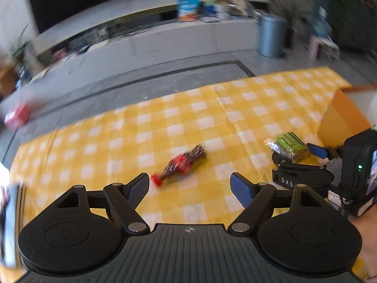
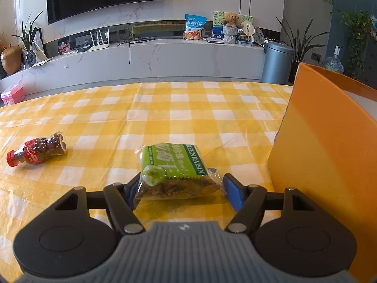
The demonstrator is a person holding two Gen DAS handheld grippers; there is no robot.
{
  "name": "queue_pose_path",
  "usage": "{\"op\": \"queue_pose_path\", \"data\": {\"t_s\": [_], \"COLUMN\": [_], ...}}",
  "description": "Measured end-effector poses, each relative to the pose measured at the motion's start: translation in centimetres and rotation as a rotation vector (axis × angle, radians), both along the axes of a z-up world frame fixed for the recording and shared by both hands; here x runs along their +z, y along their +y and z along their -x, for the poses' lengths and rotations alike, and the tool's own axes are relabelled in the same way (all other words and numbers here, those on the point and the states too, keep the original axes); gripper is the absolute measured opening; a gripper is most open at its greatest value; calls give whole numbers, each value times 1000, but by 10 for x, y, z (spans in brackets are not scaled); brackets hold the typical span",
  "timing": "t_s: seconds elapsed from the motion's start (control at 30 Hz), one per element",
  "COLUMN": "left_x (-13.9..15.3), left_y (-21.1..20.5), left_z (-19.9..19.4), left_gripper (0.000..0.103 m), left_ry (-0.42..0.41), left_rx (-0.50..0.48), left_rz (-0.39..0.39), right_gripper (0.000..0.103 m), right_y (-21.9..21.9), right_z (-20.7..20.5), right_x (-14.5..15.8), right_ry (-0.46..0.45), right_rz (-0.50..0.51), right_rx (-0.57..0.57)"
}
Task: Organize snacks
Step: 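Grasp the cola-shaped chocolate ball bottle with the left gripper while the right holds the raisin pack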
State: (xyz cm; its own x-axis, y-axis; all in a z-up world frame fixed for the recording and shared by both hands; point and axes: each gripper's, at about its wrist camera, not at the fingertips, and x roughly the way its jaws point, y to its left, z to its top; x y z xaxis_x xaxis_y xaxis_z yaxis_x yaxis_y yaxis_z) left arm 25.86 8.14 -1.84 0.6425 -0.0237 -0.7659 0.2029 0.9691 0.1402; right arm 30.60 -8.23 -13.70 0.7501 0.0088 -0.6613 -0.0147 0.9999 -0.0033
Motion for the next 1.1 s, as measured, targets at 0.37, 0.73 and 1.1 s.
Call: {"op": "queue_pose_path", "data": {"t_s": [0.37, 0.73, 1.1], "left_x": [-47, -78, -62], "left_y": [-21, 4, 3], "left_z": [-76, -97, -68], "left_gripper": [90, 39, 36], "left_ry": [159, 238, 213], "left_rx": [-76, -6, 51], "left_rz": [-77, -5, 31], "right_gripper": [70, 71, 67], "right_y": [0, 0, -2], "right_z": [-3, -4, 3], "right_x": [0, -1, 7], "right_ry": [5, 6, -1], "right_rz": [-3, -2, -43], "right_rx": [9, 21, 35]}}
